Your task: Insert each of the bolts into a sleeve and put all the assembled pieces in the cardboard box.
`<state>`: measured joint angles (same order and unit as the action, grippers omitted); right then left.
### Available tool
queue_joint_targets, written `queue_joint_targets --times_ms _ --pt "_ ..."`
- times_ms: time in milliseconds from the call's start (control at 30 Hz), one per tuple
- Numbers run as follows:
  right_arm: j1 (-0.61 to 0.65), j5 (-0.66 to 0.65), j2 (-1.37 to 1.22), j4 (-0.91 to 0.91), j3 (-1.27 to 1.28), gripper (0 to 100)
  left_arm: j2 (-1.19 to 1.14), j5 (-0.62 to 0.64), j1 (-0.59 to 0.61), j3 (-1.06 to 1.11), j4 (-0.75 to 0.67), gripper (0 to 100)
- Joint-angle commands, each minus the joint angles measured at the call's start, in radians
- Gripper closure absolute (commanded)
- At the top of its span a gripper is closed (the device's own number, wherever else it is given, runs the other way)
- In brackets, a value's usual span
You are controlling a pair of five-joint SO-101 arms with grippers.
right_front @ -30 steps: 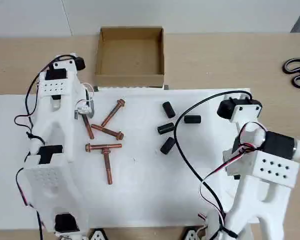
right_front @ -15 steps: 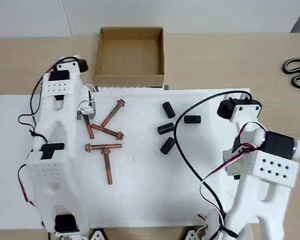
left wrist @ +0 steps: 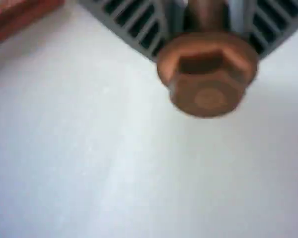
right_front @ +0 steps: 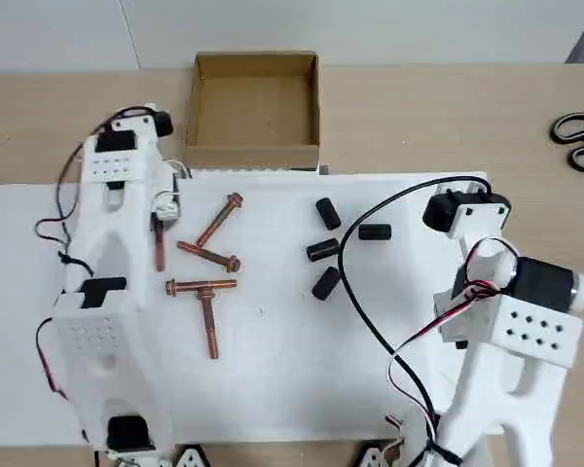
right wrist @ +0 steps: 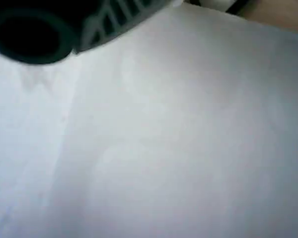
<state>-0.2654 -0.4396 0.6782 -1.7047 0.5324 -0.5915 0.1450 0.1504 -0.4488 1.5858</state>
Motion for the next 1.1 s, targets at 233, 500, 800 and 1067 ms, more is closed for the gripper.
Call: queue_joint_targets --times_ms 233,500,800,1067 --pt "0.018 0.014 0.021 -0.027 -0.149 99.5 0.313 -0.068 -0.087 -0.197 0.167 100" --pt "0.104 0.089 0.117 -0.035 -0.284 99.5 0.606 -0.071 -0.107 -0.153 0.169 100" --pt "0.294 0.094 0.375 -0.022 -0.204 99.5 1.043 -0.035 -0.235 0.125 0.121 100" --pt "0.302 0.399 0.573 0.199 0.029 99.5 1.382 0.236 -0.236 0.521 -0.133 100"
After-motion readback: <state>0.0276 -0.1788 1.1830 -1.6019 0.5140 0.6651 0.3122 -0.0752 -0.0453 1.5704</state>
